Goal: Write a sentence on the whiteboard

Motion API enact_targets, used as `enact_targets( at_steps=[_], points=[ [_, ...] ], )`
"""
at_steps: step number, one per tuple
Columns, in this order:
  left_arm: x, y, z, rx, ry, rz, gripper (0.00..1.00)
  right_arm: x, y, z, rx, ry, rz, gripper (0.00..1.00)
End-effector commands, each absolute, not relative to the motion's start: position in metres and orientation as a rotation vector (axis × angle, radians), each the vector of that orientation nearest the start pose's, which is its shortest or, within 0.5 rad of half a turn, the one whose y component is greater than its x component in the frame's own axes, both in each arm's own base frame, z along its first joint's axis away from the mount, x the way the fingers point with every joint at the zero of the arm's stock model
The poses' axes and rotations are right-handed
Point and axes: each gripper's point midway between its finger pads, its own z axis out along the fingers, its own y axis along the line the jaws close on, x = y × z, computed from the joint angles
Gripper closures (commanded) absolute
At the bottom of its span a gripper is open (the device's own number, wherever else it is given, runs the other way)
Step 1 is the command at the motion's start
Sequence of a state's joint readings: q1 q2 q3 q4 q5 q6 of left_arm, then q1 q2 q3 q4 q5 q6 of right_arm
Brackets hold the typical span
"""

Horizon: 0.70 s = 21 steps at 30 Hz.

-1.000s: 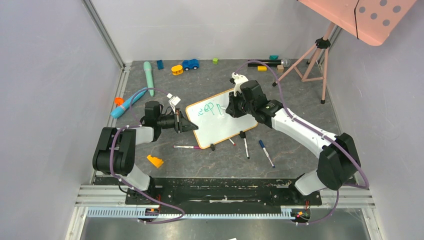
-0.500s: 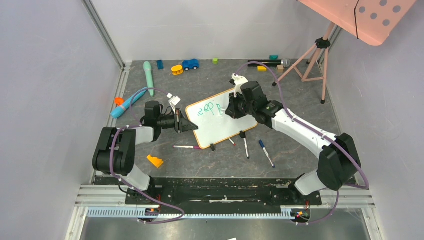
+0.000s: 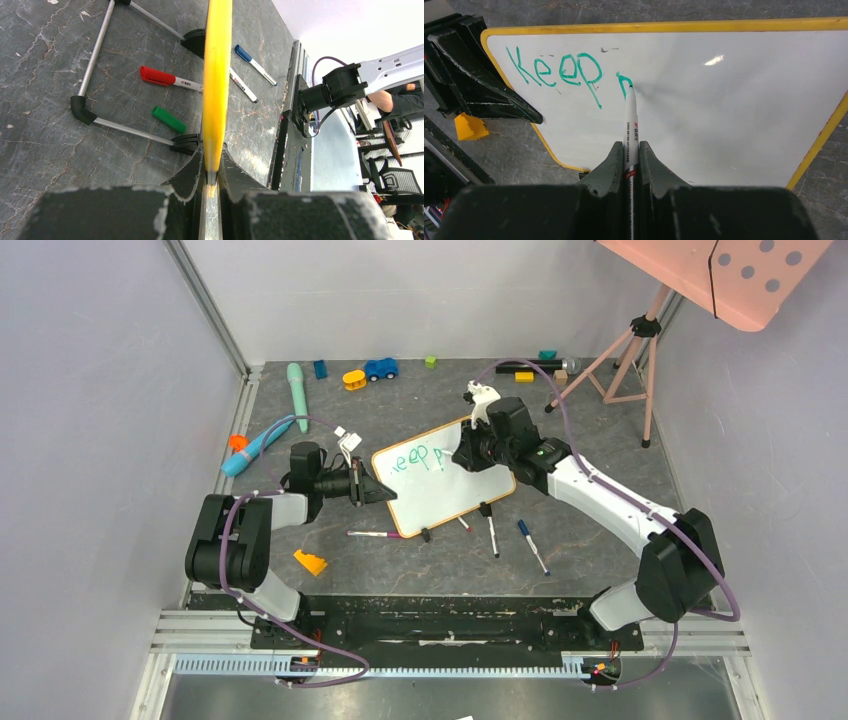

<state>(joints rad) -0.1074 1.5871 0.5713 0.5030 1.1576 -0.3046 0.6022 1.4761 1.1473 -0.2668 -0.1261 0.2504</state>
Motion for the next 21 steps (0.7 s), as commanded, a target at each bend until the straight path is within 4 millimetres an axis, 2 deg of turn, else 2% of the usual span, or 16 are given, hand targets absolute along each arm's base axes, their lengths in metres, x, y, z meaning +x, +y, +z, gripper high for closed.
enact_targets(
  at_steps=[1, 9, 21],
  points=[
    [0.277, -0.201, 0.109, 0.591, 1.934, -1.451, 0.98, 0.348, 0.272, 0.224, -0.453, 2.064, 0.63, 1.0],
    [0.277, -0.201, 0.108, 0.59, 1.936, -1.449, 0.98, 0.355, 0.271, 0.215, -0.455, 2.083, 0.595, 1.0],
    [0.277, -0.201, 0.109, 0.593, 1.934, -1.451, 0.98, 0.354, 0.268, 0.201, -0.451, 2.124, 0.572, 1.0]
  ],
)
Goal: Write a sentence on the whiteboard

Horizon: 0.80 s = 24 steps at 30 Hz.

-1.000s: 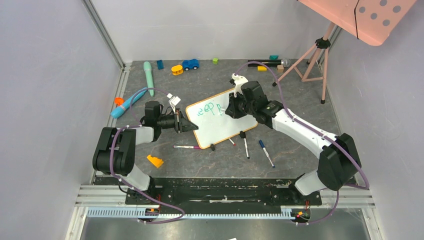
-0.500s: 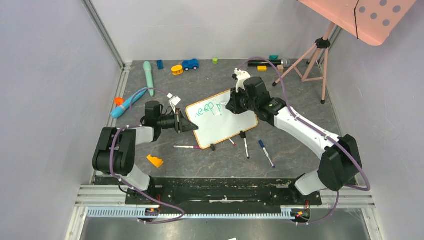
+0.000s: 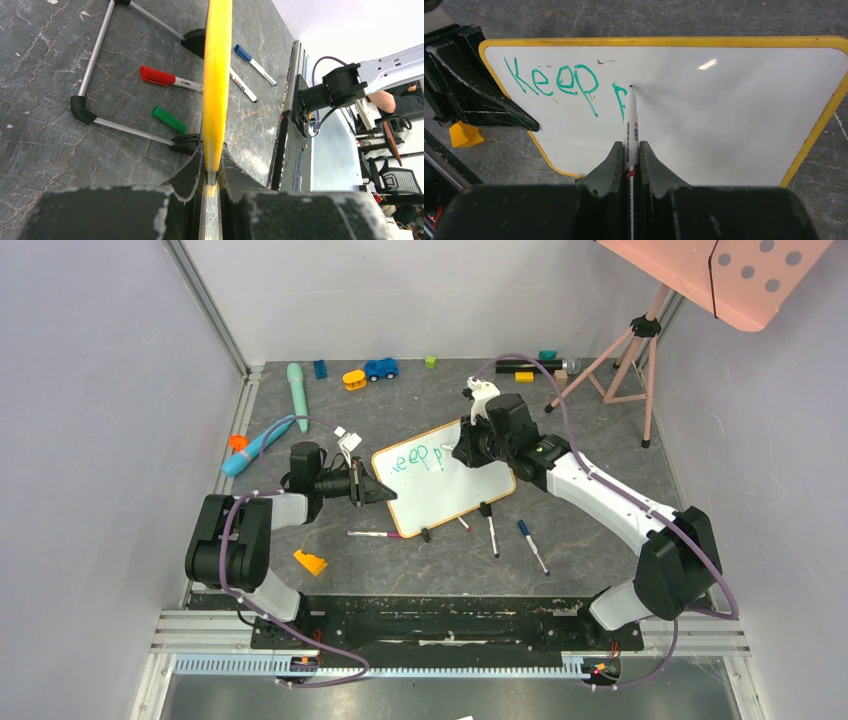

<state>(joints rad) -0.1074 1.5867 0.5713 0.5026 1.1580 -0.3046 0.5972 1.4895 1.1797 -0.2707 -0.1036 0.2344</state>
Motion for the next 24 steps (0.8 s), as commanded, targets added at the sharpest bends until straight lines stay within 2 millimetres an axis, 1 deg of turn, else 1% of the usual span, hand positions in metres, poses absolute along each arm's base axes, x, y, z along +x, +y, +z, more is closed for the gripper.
enact_targets(
  at_steps=[1, 8, 13, 19, 24],
  points=[
    [0.277, -0.201, 0.109, 0.593, 1.934, -1.45, 0.98, 0.353, 0.268, 0.199, -0.452, 2.13, 0.571, 1.0],
    [0.277, -0.2, 0.109, 0.592, 1.936, -1.45, 0.98, 0.344, 0.263, 0.185, -0.451, 2.162, 0.575, 1.0],
    [0.277, -0.2, 0.109, 0.593, 1.935, -1.449, 0.98, 0.338, 0.259, 0.18, -0.445, 2.171, 0.57, 1.0],
    [0.277, -0.2, 0.109, 0.596, 1.932, -1.447, 0.98, 0.34, 0.257, 0.18, -0.435, 2.174, 0.552, 1.0],
    [0.277, -0.2, 0.109, 0.595, 1.934, -1.448, 0.98, 0.345, 0.252, 0.182, -0.424, 2.177, 0.511, 1.0]
  ],
)
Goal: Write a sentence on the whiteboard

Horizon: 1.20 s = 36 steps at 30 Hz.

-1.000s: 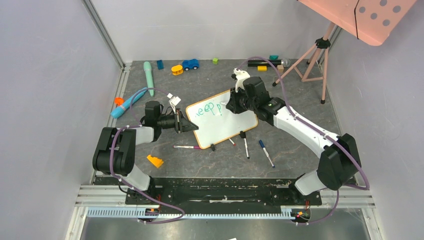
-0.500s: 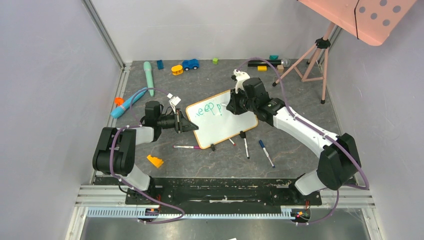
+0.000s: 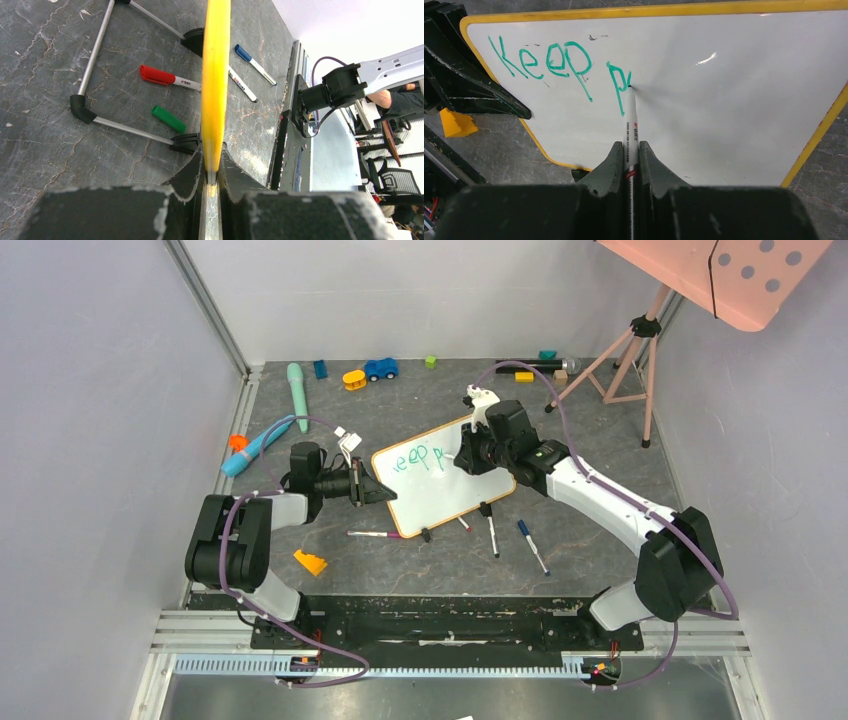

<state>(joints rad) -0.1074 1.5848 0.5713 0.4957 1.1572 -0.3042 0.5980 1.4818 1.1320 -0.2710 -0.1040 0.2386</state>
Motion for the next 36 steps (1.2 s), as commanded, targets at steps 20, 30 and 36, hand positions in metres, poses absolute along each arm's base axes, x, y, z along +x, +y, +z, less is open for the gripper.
enact_targets(
  at_steps=[20, 30, 36],
  points=[
    [0.276, -0.201, 0.109, 0.594, 1.936, -1.452, 0.98, 0.364, 0.257, 0.199, -0.425, 2.146, 0.511, 1.0],
    [0.276, -0.201, 0.109, 0.595, 1.936, -1.454, 0.98, 0.346, 0.248, 0.178, -0.42, 2.186, 0.516, 1.0],
    [0.276, -0.2, 0.11, 0.596, 1.933, -1.45, 0.98, 0.344, 0.244, 0.177, -0.409, 2.187, 0.503, 1.0]
  ],
)
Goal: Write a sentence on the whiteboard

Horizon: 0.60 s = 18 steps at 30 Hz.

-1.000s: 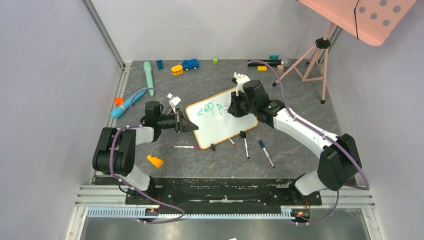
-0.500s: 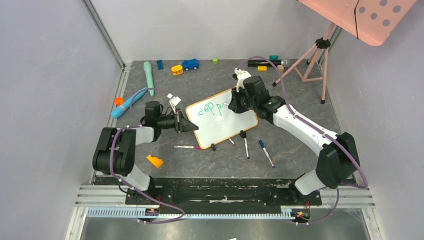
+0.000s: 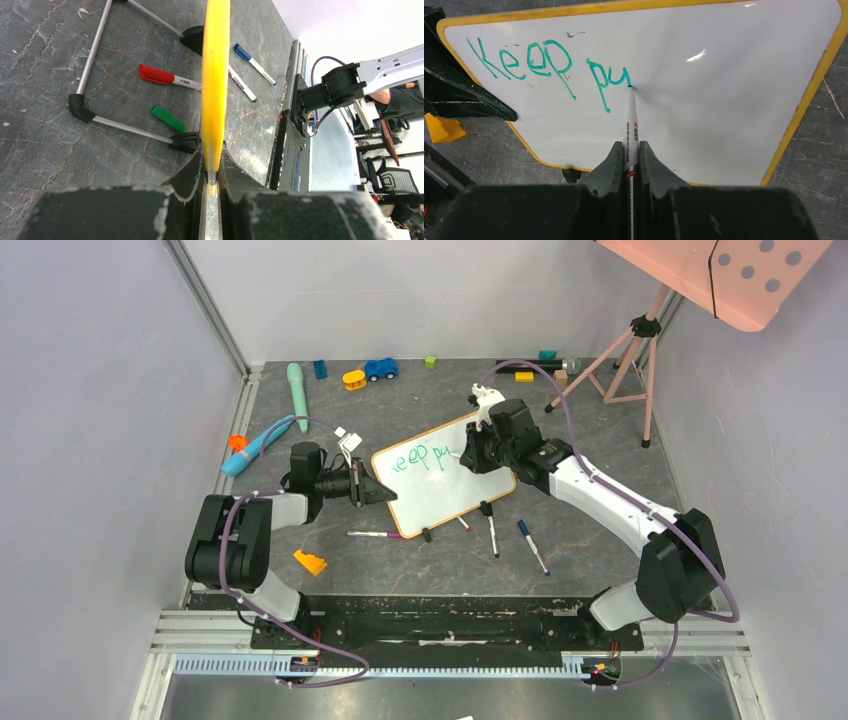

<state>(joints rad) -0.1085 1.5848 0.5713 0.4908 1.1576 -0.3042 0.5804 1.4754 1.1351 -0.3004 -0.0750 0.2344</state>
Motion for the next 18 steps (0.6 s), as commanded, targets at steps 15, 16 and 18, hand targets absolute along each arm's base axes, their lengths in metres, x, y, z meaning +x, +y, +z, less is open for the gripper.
enact_targets(
  at_steps=[15, 16, 18],
  points=[
    [0.276, -0.2, 0.11, 0.598, 1.933, -1.449, 0.98, 0.351, 0.249, 0.227, -0.408, 2.068, 0.553, 1.0],
    [0.276, -0.2, 0.111, 0.599, 1.931, -1.449, 0.98, 0.352, 0.248, 0.227, -0.402, 2.071, 0.546, 1.0],
    [0.276, -0.201, 0.11, 0.599, 1.933, -1.45, 0.98, 0.355, 0.246, 0.226, -0.397, 2.078, 0.533, 1.0]
  ],
)
